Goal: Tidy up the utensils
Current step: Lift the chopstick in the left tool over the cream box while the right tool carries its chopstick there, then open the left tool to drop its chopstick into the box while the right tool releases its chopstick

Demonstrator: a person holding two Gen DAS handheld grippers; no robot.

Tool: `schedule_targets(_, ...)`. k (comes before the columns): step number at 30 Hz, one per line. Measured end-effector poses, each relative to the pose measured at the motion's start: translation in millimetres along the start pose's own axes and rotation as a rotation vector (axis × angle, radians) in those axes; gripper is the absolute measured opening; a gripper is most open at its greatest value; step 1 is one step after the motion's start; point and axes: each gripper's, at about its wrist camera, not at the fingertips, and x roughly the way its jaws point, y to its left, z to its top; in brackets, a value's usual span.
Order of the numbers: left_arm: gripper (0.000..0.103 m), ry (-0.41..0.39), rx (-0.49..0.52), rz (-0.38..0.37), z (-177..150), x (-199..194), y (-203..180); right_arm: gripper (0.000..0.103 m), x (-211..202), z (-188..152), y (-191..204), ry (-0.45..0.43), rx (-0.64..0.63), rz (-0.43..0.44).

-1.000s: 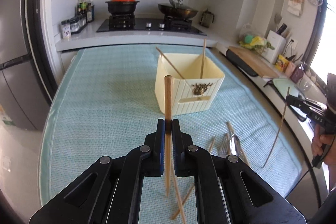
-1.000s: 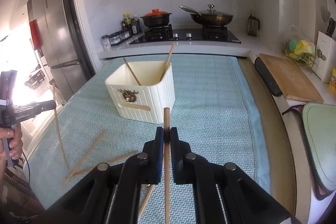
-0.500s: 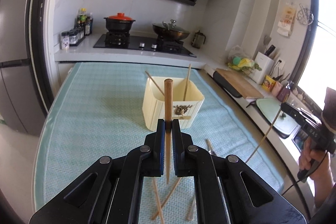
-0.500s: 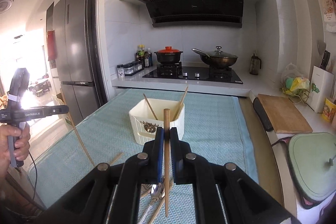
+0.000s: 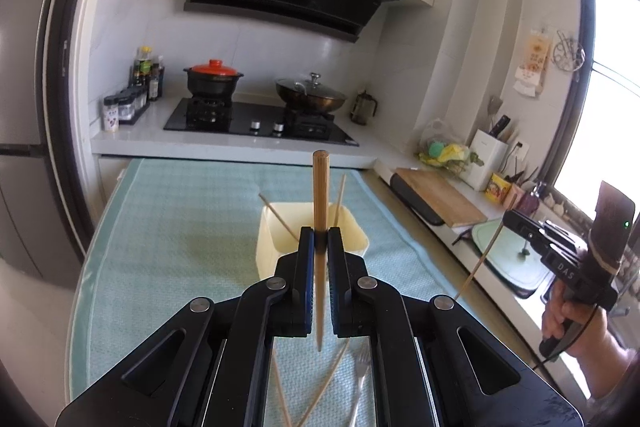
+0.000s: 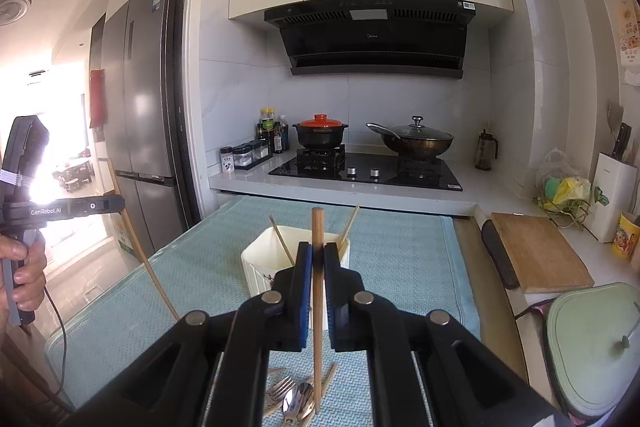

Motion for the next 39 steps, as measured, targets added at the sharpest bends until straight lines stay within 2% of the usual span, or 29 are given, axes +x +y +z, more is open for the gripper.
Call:
schedule_targets(5, 0.004, -0.054, 0.012, -0.002, 35.3, 8.8, -3.3, 0.006, 14.7, 31.0, 6.5, -0.038, -0.036, -0.001)
schedule_targets(11, 0.004, -0.100, 0.016, 0.015, 73.6, 37.4, -5.9, 0.006, 43.6, 75.2, 11.2, -0.107, -0.051, -0.001)
schedule_targets(16, 0.004, -0.092, 0.011, 0.038, 85.0, 74.2, -4.0, 0.006, 75.8, 101.4, 17.2, -0.160, -0.066, 0.019)
schedule_targets(19, 0.004, -0.068, -0.001, 0.053, 81.9, 99.4, 0.7, 0.006, 104.5, 104.8, 18.8, -0.153, -0.071, 0.037)
schedule_targets(25, 0.004, 0.045, -0.008, 0.072, 63.9, 155.9, 10.3, 0.006, 166.4, 80.2, 14.8, -0.066, -0.033, 0.094)
schedule_targets(31, 0.004, 0.173, -0.021, 0.076, 36.0, 205.0, 21.2, 0.006, 221.0, 42.8, 6.5, 0.105, 0.009, 0.129)
schedule_targets(35, 0.005, 0.231, -0.011, 0.090, 21.8, 225.7, 22.6, 0.007, 252.4, 23.3, -5.6, 0.215, 0.065, 0.143)
schedule_targets(37, 0.005, 0.245, -0.004, 0.122, 17.5, 232.1, 23.2, 0.007, 262.4, 16.5, -11.3, 0.255, 0.094, 0.139)
schedule_targets(39, 0.017, 0.256, -0.008, 0.136, 15.9, 235.8, 25.4, 0.010, 267.4, 14.3, -14.8, 0.266, 0.106, 0.117)
